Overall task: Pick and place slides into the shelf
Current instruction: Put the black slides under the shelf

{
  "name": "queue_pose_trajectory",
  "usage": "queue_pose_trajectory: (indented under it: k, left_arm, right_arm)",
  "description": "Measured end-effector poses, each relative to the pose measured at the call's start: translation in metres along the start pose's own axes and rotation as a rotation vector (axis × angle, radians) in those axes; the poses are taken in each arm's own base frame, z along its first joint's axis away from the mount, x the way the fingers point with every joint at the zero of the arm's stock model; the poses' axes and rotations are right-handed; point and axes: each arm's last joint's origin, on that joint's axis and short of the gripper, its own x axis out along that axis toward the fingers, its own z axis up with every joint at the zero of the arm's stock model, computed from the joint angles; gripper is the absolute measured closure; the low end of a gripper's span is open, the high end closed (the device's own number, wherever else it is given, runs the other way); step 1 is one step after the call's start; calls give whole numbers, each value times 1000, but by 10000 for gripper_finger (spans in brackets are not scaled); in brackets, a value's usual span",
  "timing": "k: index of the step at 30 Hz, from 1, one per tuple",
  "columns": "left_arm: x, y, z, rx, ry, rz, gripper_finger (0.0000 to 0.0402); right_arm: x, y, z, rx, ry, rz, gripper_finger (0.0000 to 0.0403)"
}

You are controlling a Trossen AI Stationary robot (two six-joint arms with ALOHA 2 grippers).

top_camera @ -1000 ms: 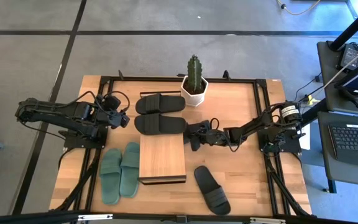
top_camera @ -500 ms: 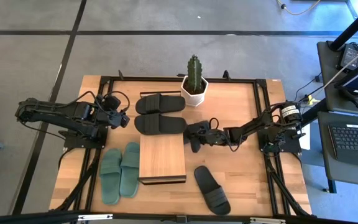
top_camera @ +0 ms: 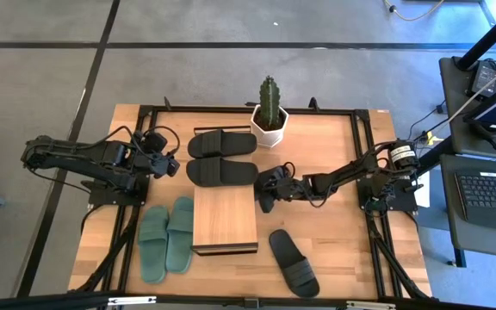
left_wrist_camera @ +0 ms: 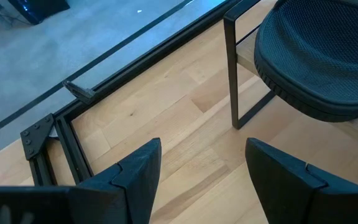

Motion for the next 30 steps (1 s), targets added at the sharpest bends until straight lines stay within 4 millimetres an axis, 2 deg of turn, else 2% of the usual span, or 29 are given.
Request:
queue_pose_trajectory:
  k: [8, 12, 18, 24, 30]
  left_arm:
    - [0, -1, -1, 1, 38, -38, 177]
    - [0, -1, -2, 1, 51, -50, 177]
    - [0, -1, -2, 1, 53, -53, 177]
    - [0, -1, -2, 3, 55, -52, 177]
    - [0, -1, -2, 4, 55, -51, 177]
  right_arm:
    - [0, 1, 0, -50, 31, -4, 235]
    - [-10, 4, 6, -59, 39, 1, 214]
    - [-34, 3, 15, -124, 126, -29, 210]
    - [-69, -2, 27, -308, 260, -28, 213]
    - [-86, -25, 57, -150, 288, -167, 213]
